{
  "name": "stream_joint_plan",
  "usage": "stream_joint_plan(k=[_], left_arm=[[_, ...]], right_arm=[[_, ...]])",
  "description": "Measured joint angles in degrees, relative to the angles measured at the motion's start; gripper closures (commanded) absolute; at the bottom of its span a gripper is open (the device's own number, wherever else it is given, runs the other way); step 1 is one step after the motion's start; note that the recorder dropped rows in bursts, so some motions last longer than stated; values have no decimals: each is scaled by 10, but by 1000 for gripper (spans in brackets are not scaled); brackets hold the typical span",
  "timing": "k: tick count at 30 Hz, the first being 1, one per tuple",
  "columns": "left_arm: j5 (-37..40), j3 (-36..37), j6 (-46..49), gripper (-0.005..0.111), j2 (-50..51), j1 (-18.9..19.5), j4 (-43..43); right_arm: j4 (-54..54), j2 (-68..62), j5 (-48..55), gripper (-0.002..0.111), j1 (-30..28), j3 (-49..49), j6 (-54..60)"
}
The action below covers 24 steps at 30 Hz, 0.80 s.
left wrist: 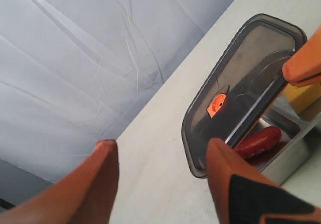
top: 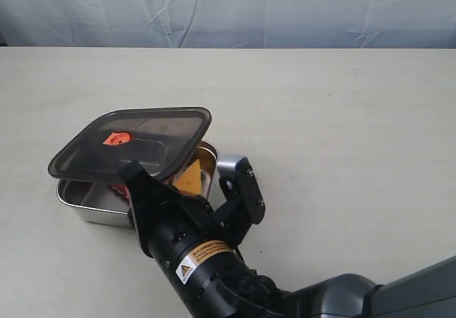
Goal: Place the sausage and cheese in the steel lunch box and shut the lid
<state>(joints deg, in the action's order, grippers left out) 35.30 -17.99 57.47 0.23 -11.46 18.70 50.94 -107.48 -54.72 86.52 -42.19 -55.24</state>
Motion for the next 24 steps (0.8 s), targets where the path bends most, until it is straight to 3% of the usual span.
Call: stream_joint_plan(k=[10,24], left_arm=[[0,0,0,56,0,0,0],[0,0,0,56,0,0,0]], right_arm=[[18,0,66,109,0,0,9],[11,0,61,109,0,25,10]])
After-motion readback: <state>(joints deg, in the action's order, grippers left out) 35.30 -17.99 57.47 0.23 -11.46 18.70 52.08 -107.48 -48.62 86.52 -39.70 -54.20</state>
